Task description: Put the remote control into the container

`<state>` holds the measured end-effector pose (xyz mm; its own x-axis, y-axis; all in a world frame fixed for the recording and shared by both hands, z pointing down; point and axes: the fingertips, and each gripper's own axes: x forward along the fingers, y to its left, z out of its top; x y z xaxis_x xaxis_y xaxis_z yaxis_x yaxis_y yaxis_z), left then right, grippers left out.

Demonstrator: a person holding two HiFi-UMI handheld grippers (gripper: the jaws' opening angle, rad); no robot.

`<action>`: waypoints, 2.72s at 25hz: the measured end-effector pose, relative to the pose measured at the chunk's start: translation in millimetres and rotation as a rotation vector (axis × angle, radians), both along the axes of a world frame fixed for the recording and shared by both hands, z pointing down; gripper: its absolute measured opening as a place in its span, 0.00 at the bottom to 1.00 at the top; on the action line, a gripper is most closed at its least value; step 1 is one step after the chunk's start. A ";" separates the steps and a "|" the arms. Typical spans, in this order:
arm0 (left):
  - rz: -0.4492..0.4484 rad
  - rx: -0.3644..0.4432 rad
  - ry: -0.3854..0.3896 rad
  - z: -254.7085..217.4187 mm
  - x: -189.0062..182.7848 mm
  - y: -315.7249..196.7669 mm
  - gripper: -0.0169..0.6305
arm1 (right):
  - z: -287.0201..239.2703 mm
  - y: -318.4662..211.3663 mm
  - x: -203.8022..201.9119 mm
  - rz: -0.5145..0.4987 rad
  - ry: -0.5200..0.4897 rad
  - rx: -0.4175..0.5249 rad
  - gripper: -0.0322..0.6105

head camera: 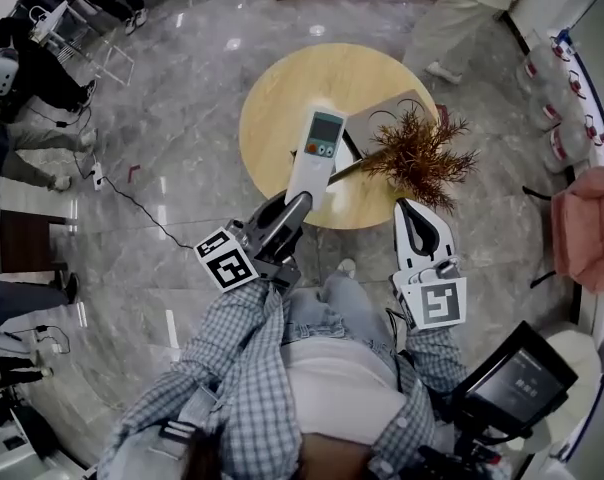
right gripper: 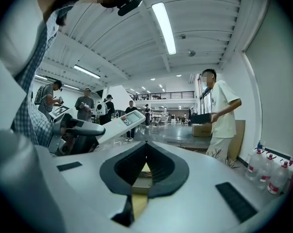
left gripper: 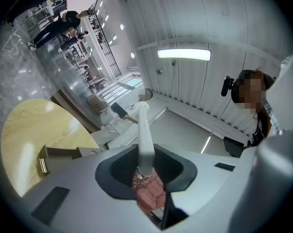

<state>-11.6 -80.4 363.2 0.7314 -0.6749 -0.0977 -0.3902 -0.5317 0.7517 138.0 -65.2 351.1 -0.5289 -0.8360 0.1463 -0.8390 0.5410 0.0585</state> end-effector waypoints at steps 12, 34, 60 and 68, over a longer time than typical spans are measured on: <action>0.028 -0.014 -0.016 6.1 12.1 -20.5 0.18 | 12.9 -12.7 -19.7 -0.100 -0.080 -0.061 0.06; 0.197 -0.294 -0.037 97.2 -11.2 -55.9 0.18 | 72.9 -50.2 -82.2 -0.079 -0.097 -0.306 0.06; 0.244 -0.375 0.194 122.9 -18.1 -65.1 0.18 | 144.0 -58.9 -141.5 -0.222 -0.975 -0.870 0.25; 0.269 -0.334 0.237 118.0 -18.1 -65.4 0.18 | 136.5 -59.3 -148.8 -0.280 -1.091 -0.919 0.19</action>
<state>-29.7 -145.8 481.2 0.8681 -0.4876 -0.0930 -0.0696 -0.3052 0.9498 -10.8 -124.5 487.6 -0.8520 -0.5234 -0.0112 -0.1011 0.1855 -0.9774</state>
